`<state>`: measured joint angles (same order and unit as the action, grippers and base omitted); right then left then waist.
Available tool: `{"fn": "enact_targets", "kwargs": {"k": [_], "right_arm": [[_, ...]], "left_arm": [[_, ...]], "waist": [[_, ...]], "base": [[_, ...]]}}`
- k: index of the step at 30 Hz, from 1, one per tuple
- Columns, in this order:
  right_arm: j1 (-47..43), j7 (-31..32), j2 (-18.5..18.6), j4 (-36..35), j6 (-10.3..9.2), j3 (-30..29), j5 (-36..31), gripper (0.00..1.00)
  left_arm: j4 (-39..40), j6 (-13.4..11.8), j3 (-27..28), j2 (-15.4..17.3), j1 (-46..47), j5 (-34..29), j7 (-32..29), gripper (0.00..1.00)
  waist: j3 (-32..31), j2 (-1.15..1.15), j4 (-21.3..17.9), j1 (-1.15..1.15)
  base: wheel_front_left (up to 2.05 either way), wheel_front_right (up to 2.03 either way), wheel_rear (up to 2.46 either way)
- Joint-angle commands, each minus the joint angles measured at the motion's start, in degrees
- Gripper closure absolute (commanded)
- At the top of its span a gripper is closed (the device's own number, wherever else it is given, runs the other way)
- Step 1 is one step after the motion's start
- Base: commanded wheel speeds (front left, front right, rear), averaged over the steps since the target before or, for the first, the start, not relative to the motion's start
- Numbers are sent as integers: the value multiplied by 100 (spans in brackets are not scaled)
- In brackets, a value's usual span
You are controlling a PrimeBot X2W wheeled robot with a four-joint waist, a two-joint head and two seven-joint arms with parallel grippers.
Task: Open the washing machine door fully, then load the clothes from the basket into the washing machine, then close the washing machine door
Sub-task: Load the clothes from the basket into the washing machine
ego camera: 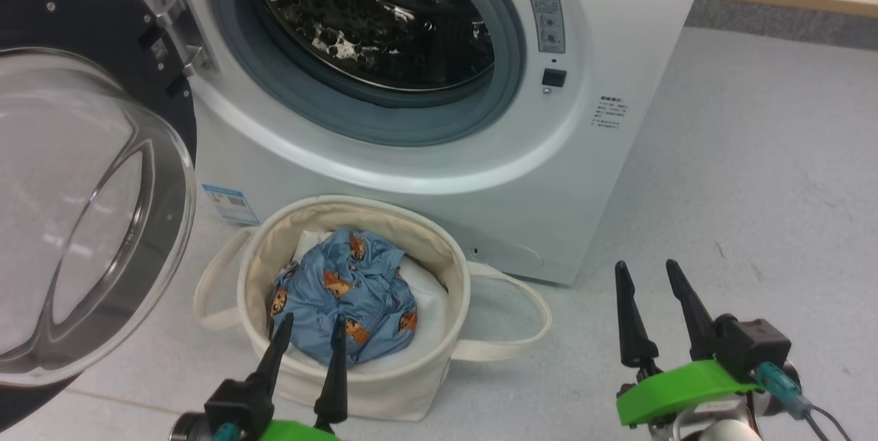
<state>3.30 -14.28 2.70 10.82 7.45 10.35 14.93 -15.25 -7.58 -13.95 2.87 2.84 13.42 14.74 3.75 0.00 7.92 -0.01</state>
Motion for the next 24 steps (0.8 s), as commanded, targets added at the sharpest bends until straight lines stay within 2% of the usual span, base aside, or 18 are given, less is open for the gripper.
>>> {"fn": "enact_targets", "kwargs": {"k": [1, 7, 12, 17, 24], "right_arm": [[177, -72, 18, -194, 3, 155, -55, 0], [249, -72, 18, -364, 3, 210, -208, 0], [406, -72, 18, -617, 3, -22, -418, 0], [614, -72, 18, -896, 3, -237, -607, 0], [859, -72, 18, -1159, 3, -335, -764, 0]], "left_arm": [[71, -10, 157, 1, 307, 19, 26, 0], [-938, 19, 7, 1, 832, -58, 26, 0], [-2192, 28, -225, 1, 1794, -20, 26, 0], [-3767, 124, -478, 1, 2860, 471, -113, 0], [-4831, 276, -692, 0, 3954, 1182, -182, 0]], "waist": [[66, 0, -8, 1], [561, 0, -113, 1], [1278, 0, -192, 1], [1989, 0, -334, 1], [2761, 0, -511, 1]], "base": [[0, 0, 0], [0, 0, 0], [0, 0, 0], [0, 0, 0], [0, 0, 0]]}}
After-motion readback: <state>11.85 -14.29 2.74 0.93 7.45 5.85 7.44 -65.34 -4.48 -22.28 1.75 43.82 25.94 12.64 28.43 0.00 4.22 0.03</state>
